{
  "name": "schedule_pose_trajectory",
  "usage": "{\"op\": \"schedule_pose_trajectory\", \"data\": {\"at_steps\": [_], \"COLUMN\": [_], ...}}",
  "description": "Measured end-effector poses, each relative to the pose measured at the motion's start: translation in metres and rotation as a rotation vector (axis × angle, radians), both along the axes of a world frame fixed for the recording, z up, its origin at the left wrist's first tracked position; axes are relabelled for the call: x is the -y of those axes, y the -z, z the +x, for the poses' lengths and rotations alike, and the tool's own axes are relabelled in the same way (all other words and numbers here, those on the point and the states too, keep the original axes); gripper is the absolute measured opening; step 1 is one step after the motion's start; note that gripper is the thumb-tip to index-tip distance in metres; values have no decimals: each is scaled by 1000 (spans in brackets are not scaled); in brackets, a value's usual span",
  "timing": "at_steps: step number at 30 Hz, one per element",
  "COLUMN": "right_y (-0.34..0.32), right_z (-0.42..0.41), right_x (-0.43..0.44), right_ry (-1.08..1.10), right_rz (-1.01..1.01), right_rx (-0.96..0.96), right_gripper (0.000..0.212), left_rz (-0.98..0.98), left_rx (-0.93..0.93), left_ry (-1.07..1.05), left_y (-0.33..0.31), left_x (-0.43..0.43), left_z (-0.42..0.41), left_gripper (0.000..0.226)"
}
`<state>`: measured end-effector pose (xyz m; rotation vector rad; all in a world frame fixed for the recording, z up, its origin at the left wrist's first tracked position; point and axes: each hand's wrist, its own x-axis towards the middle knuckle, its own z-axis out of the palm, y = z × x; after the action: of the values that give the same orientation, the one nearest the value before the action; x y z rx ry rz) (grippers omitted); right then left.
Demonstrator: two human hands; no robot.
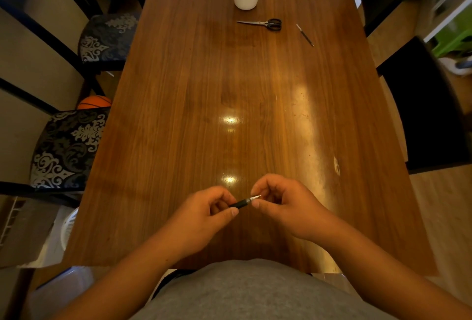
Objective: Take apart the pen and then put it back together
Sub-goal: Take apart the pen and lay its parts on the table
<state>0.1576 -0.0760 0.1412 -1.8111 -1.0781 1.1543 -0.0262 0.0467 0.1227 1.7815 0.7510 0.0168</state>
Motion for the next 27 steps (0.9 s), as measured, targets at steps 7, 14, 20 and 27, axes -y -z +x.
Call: {"op": "schedule_pose_trajectory", "data": {"at_steps": [7, 14, 20, 27], "right_y": [1, 2, 0, -2], "right_z": [-4, -5, -7, -4], "right_x": [1, 0, -1, -1], "right_ry": [-15, 4, 65, 100], "right_rz": [-1, 25, 7, 19], "right_rx": [13, 30, -43, -107], "right_gripper": [9, 9, 12, 6], "left_rz": [-10, -6, 3, -3], "left_rx": [-12, 5, -7, -36], "left_ry": [-18, -44, -37, -34], "left_y": [-4, -3, -2, -2], "left_x": [1, 3, 4, 4], "left_z": [0, 2, 0, 0], "left_gripper": [15, 14, 10, 8]}}
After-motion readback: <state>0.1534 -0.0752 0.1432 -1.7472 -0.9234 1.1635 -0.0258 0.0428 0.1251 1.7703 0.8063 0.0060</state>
